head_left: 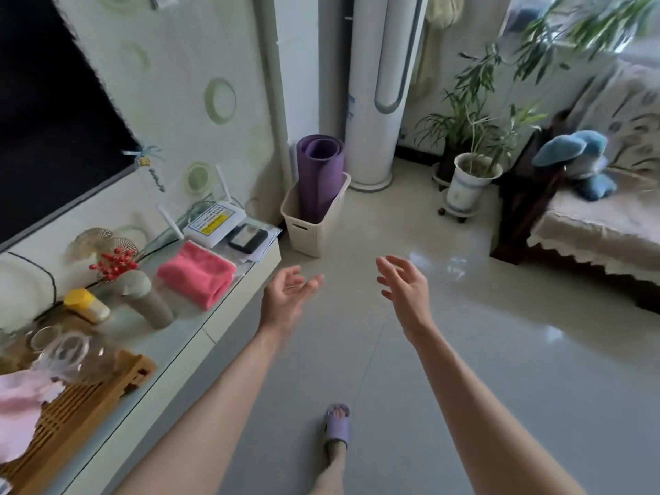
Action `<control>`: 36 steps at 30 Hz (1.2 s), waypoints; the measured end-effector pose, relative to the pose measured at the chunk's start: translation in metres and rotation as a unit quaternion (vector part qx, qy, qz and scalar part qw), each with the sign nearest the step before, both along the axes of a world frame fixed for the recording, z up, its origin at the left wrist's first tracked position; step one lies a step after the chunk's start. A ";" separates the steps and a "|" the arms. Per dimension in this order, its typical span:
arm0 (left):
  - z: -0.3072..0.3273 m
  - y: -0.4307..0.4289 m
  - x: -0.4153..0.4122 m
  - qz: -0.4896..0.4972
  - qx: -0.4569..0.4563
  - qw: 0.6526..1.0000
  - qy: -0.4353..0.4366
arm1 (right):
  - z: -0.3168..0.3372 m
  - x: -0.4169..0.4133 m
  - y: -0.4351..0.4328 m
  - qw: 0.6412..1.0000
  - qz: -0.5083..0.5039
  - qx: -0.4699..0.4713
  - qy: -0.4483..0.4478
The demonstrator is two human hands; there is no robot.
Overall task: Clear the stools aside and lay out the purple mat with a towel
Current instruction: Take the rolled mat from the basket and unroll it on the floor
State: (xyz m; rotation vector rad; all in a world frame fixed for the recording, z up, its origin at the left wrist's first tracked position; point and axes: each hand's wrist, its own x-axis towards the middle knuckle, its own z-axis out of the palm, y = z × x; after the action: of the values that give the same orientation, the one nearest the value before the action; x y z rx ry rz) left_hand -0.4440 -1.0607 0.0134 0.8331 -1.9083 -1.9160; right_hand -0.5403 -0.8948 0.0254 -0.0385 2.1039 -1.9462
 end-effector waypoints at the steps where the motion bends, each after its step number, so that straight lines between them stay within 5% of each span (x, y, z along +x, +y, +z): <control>1: 0.000 -0.004 -0.026 -0.005 -0.003 1.000 0.000 | 0.000 -0.024 -0.004 1.000 -0.006 0.003 0.002; 18: -0.010 -0.081 -0.407 0.015 0.007 0.999 -0.030 | -0.004 -0.398 -0.088 1.000 0.007 0.017 -0.007; 24: -0.021 -0.116 -0.547 0.099 0.025 0.993 -0.056 | -0.012 -0.563 -0.139 0.995 0.088 0.045 -0.021; 36: -0.034 -0.203 -0.697 0.240 0.080 0.964 -0.079 | -0.033 -0.751 -0.271 0.966 0.241 0.079 -0.048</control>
State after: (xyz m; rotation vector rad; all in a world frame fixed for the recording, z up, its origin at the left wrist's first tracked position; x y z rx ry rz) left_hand -1.1406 -1.2634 -0.0210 1.3877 -1.4598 -1.7513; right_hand -1.2909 -1.1660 -0.0080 -0.3794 1.9505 -1.4628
